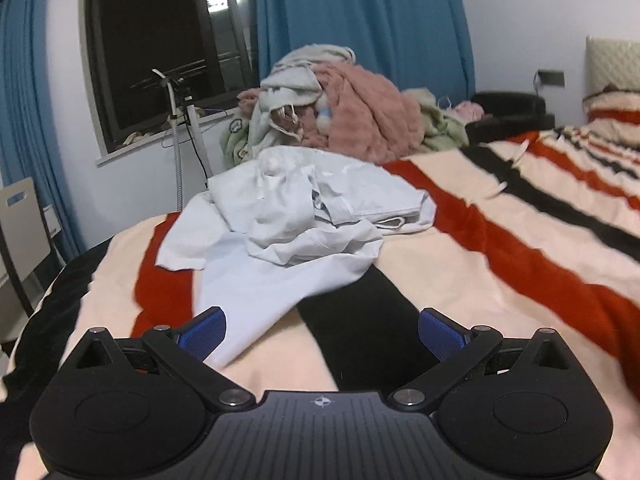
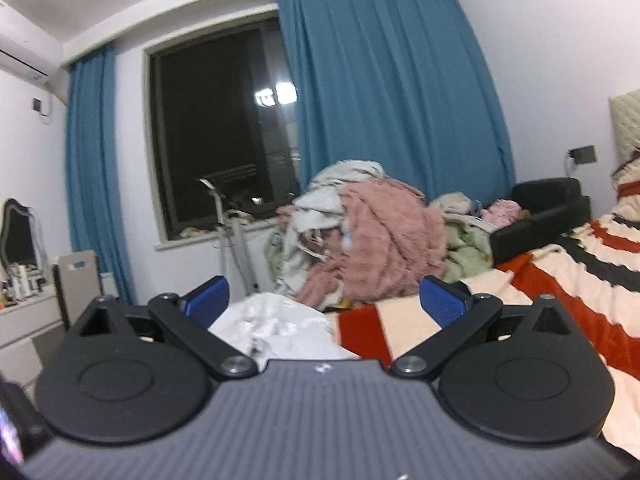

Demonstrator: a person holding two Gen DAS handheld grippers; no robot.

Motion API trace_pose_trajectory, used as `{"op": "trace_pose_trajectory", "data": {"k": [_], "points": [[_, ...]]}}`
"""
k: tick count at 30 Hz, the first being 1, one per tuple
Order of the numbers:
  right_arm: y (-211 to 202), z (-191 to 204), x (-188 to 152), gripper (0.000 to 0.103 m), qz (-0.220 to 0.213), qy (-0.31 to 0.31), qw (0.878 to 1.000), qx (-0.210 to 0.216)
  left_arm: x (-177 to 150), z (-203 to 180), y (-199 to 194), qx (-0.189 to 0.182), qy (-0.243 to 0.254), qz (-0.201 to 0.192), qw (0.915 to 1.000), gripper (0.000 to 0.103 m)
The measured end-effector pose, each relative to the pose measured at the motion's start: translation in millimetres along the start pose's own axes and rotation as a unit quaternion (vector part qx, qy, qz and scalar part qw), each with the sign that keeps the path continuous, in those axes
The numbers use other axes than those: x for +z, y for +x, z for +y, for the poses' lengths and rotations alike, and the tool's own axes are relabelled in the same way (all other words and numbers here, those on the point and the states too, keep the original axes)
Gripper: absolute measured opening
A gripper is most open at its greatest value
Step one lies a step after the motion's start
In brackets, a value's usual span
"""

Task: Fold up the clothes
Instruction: 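Grasp the white T-shirt edge with the left gripper while the right gripper grasps another edge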

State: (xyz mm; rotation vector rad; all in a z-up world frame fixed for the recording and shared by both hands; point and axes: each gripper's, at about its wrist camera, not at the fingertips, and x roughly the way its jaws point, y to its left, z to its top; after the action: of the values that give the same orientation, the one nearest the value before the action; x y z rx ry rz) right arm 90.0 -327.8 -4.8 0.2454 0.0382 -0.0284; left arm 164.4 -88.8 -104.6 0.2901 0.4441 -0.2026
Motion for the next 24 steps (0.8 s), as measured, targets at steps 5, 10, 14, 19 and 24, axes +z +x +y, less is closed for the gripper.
{"op": "trace_pose_trajectory", "data": {"k": [5,10,14,19,24], "points": [[24.4,-15.5,-22.2,0.103,0.045,0.015,0.998,-0.029,14.1,-6.3,65.2,-0.015,0.011,0.01,0.9998,0.103],[52.8,-16.3,-46.6,0.103,0.076,0.017,0.996,-0.045,25.1,-16.7,123.3,-0.008,0.039,0.027,0.9988,0.094],[69.0,-13.9,-69.4,0.103,0.096,0.004,0.994,-0.045,32.1,-10.3,148.1,-0.01,0.037,0.036,0.9986,0.035],[91.1,-12.3,-91.9,0.103,0.114,-0.005,0.992,-0.051,46.7,25.7,122.0,-0.004,-0.027,-0.004,0.9996,0.006],[95.4,-4.3,-99.6,0.103,0.109,-0.017,0.993,-0.041,48.6,74.1,49.0,-0.014,-0.079,-0.058,0.9951,0.005]]}}
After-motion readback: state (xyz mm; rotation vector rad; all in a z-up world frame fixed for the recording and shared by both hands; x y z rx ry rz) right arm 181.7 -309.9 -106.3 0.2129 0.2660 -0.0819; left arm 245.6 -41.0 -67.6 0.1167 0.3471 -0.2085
